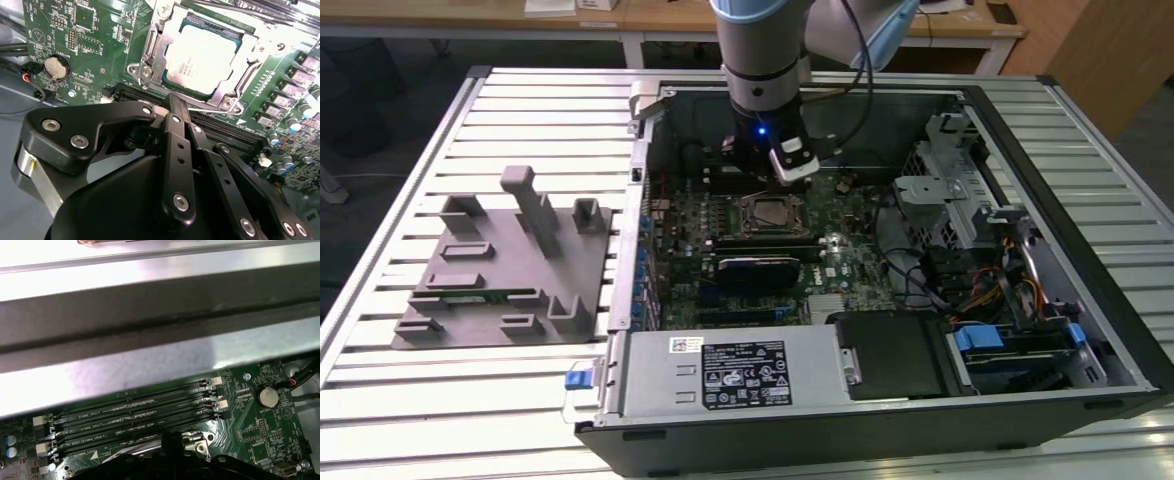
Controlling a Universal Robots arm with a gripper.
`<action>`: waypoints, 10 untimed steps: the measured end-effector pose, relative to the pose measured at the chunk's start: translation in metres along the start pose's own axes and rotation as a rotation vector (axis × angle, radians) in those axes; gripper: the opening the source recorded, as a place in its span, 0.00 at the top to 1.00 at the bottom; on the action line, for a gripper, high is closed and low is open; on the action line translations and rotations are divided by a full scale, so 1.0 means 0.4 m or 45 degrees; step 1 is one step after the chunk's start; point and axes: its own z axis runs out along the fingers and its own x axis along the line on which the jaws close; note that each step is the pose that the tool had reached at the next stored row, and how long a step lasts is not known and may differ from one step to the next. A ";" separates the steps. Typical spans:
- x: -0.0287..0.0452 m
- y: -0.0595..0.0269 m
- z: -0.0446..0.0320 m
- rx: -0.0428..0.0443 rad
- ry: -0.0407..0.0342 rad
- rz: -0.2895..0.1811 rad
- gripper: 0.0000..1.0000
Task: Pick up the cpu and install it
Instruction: 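Install the first cpu locking lever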
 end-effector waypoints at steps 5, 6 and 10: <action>0.001 0.005 0.002 0.007 -0.0094 0.048 0.89; 0.002 0.006 0.003 0.008 -0.0111 0.056 0.89; 0.003 0.011 0.004 0.011 -0.0146 0.075 0.89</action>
